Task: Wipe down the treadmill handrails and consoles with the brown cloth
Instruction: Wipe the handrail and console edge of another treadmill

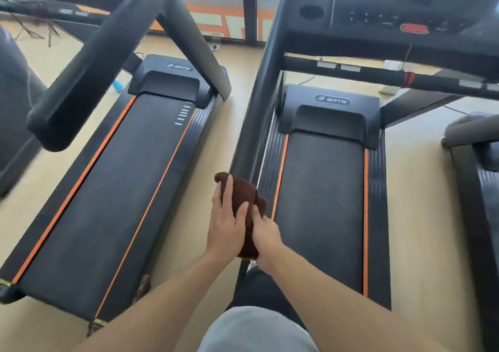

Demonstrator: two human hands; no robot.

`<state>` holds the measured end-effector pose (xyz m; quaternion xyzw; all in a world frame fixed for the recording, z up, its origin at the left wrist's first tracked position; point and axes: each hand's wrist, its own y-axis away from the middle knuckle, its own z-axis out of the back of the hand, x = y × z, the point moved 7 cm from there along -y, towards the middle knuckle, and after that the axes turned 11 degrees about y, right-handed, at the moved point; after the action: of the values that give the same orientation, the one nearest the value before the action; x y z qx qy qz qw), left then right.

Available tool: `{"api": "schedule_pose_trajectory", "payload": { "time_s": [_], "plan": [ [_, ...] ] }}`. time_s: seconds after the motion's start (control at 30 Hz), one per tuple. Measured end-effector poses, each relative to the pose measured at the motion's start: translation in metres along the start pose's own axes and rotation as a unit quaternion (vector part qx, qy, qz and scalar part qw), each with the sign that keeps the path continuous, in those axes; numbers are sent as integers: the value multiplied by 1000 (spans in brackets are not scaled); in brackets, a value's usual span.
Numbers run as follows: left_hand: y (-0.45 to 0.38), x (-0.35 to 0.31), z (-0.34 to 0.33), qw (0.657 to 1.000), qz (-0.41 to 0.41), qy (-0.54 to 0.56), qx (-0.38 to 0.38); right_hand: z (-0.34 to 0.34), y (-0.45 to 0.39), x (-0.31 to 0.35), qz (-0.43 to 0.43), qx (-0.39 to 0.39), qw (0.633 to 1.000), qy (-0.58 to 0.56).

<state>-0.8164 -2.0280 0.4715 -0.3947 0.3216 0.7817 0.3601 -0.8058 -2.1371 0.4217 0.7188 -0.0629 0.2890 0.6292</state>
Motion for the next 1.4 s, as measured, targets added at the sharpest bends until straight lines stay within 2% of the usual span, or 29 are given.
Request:
{"api": "schedule_pose_trajectory", "payload": {
  "time_s": [0.07,0.13,0.2,0.23,0.27,0.37,0.47,0.57,0.63,0.7,0.8,0.87,0.93,1.03,1.07,1.13,1.17,1.2,1.27,1.3,1.37,1.4],
  "plan": [
    [28,13,-9,988,101,107,-45,10,13,-6,24,-20,999,33],
    [56,26,-29,938,237,239,-81,24,21,-4,70,-46,994,74],
    [81,31,-64,862,358,355,-48,46,26,4,120,-89,984,95],
    [90,27,-81,839,392,377,-10,60,27,9,137,-111,979,104],
    [93,23,-96,832,404,380,31,73,29,15,145,-131,975,110],
    [75,4,-126,829,389,386,108,111,35,46,175,-158,964,119],
    [25,-23,-142,823,345,430,135,142,38,104,243,-161,944,157],
    [-42,-59,-157,859,273,396,179,161,30,182,321,-156,903,239],
    [-91,-83,-165,892,224,357,165,169,19,235,367,-151,871,288],
    [-138,-105,-169,925,176,317,116,174,4,286,393,-146,844,334],
    [-193,-140,-180,941,118,304,87,182,-23,360,414,-149,820,366],
    [-218,-156,-186,950,125,274,75,187,-35,405,429,-160,806,374],
    [-243,-170,-190,954,139,258,70,193,-43,445,454,-189,777,393],
    [-277,-190,-182,948,140,283,33,196,-52,487,472,-226,755,394],
    [-287,-193,-178,948,142,284,14,194,-56,499,478,-243,739,408],
    [-302,-185,-176,941,166,293,-21,185,-73,518,468,-278,676,497],
    [-305,-176,-177,935,186,300,-32,179,-87,524,447,-271,646,555],
    [-305,-165,-180,933,208,292,-35,172,-105,525,416,-234,632,610],
    [-300,-143,-187,930,249,269,-35,158,-145,505,322,-113,630,697],
    [-295,-132,-192,925,269,268,-33,152,-162,490,280,-75,613,735],
    [-285,-122,-195,909,303,282,-47,142,-185,476,254,-76,558,786],
    [-281,-118,-196,902,310,294,-62,137,-193,479,259,-95,552,787]
  ]
}}
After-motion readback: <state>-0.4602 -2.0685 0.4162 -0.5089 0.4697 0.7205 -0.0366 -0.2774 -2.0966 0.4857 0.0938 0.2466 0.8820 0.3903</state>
